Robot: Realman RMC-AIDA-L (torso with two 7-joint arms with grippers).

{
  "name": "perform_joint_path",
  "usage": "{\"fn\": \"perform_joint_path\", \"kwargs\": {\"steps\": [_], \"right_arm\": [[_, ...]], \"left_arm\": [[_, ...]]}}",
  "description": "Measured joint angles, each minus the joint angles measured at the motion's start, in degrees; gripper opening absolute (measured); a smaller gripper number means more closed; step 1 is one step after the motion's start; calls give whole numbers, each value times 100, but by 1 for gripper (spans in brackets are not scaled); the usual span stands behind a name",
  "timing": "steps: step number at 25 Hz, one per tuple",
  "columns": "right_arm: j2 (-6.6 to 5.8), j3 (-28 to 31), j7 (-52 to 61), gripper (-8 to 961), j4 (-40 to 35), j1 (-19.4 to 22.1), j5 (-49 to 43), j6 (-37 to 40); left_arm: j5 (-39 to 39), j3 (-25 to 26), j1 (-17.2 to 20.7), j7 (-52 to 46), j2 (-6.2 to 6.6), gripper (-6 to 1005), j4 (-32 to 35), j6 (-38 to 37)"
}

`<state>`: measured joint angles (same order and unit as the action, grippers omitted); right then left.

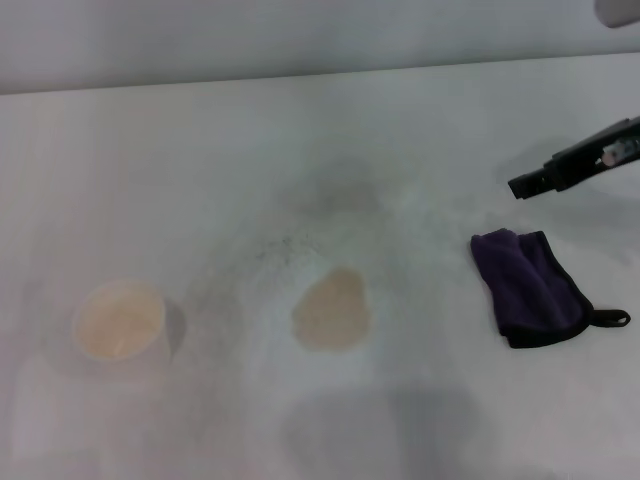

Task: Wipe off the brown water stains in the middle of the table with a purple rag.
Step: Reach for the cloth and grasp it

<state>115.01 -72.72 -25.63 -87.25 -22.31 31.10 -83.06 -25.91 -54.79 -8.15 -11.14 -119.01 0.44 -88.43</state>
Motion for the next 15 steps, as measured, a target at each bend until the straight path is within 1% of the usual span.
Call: {"fn": "perform_joint_path", "kwargs": {"steps": [6, 9, 10, 15], "right_arm": [[22, -323, 459, 713, 26, -290, -511, -230], [27, -666, 823, 710, 12, -369, -793, -298], [28, -879, 1058, 710, -61, -416, -900, -404], [37, -1167, 1446, 705, -89, -581, -1066, -739]], "left_arm": [[6, 5, -89, 52, 1, 891, -6, 72], [6, 3, -117, 96, 1, 892, -1, 135], [7, 10, -121, 119, 1, 892, 0, 146], [8, 17, -130, 186, 15, 892, 1, 152]]}}
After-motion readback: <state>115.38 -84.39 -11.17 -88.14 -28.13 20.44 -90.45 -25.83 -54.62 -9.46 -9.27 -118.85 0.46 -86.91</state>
